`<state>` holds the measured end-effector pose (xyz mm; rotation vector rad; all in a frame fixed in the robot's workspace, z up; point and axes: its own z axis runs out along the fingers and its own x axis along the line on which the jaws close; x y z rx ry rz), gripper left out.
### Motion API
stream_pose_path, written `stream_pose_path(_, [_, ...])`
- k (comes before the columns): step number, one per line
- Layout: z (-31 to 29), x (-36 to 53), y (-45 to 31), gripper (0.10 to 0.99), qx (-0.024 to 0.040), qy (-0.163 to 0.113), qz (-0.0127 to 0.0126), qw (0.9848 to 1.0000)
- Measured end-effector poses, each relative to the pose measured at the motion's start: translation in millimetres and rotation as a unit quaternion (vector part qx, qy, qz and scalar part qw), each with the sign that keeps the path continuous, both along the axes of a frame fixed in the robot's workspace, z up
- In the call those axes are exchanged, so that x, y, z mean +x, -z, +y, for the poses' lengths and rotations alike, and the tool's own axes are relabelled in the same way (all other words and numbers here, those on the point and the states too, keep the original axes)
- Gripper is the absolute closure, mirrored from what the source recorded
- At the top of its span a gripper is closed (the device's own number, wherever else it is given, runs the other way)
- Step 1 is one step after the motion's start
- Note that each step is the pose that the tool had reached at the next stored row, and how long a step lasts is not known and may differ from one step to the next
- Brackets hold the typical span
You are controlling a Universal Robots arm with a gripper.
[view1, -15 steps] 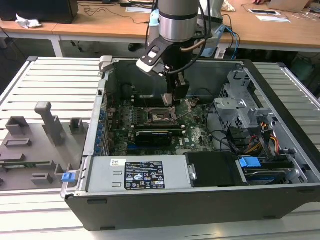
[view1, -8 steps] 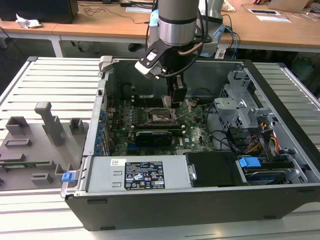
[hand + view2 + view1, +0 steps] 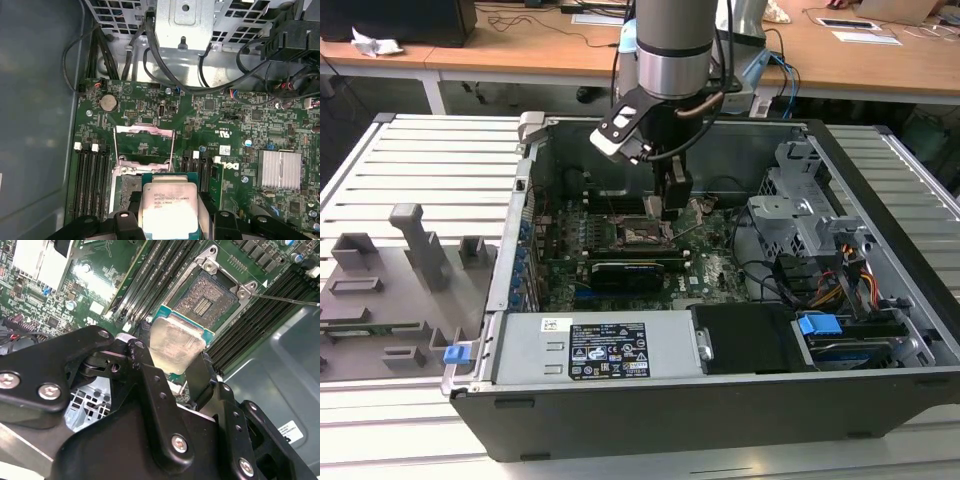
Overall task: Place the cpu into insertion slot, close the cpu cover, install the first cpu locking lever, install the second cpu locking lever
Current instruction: 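Place the cpu into insertion slot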
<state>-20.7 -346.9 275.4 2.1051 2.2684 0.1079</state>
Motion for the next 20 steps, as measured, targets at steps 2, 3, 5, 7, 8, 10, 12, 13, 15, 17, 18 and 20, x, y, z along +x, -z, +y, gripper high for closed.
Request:
stream_pose_path(2, [0.0,0.0,1.7,0.557,0.0000,0.000,0.0000,1.0000])
stream_pose_path(3, [0.0,0.0,2.4,0.557,0.0000,0.000,0.0000,1.0000])
stream_pose_path(5, [0.0,0.0,3.7,0.557,0.0000,0.000,0.0000,1.0000])
stream_pose_path(7, [0.0,0.0,5.5,0.557,0.0000,0.000,0.0000,1.0000])
stream_pose_path(8, [0.0,0.0,6.7,0.557,0.0000,0.000,0.0000,1.0000])
stream_pose_path(10, [0.0,0.0,8.8,0.557,0.0000,0.000,0.0000,1.0000])
stream_pose_path(12, [0.0,0.0,9.9,0.557,-0.0001,0.000,0.0001,1.0000])
stream_pose_path(13, [0.0,0.0,10.4,0.557,-0.0001,0.000,0.0001,1.0000])
stream_pose_path(15, [0.0,0.0,10.9,0.557,0.0000,0.000,0.0000,1.0000])
stream_pose_path(17, [0.0,0.0,11.7,0.557,0.0000,0.000,0.0001,1.0000])
stream_pose_path(18, [0.0,0.0,12.0,0.557,0.0000,0.000,0.0000,1.0000])
stream_pose_path(20, [0.0,0.0,12.7,0.557,0.0000,0.000,0.0000,1.0000])
